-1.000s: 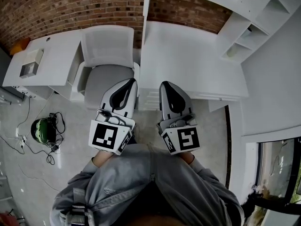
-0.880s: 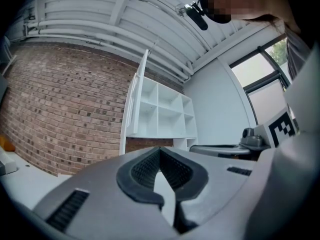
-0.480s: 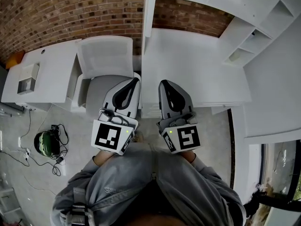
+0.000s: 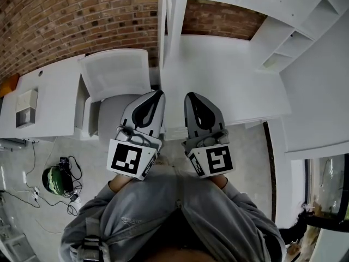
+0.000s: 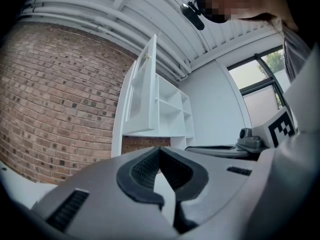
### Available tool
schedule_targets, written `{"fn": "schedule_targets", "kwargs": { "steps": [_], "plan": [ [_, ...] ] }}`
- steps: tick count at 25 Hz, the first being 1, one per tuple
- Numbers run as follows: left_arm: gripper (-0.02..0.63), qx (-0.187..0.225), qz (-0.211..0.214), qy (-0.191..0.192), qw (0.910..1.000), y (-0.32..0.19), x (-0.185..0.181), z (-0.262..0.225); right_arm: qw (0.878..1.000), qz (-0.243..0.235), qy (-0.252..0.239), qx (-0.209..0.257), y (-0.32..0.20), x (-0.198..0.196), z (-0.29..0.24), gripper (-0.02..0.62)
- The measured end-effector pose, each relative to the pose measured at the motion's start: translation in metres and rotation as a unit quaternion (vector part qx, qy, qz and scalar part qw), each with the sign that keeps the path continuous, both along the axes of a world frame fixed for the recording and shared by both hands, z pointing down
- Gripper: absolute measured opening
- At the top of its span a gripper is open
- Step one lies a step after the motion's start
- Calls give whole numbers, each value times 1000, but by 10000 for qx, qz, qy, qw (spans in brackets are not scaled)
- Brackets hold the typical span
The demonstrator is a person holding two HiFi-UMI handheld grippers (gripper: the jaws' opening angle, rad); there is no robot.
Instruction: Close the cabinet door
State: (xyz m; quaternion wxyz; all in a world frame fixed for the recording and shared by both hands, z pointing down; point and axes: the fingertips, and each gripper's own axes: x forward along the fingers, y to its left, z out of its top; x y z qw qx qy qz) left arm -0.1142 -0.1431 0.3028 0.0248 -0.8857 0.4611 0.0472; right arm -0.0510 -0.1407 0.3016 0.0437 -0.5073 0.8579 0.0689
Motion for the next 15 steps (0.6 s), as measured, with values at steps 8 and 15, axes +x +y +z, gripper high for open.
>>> {"fn": "schedule_targets", "kwargs": {
  "steps": [8, 15],
  "plan": [
    [6, -124, 206, 21, 9997, -12, 1, 12, 9997, 210, -51, -98, -11, 2, 9, 28],
    [6, -94, 172, 65, 9998, -20, 2, 6, 9998, 155, -45, -97, -20, 2, 6, 28]
  ]
}}
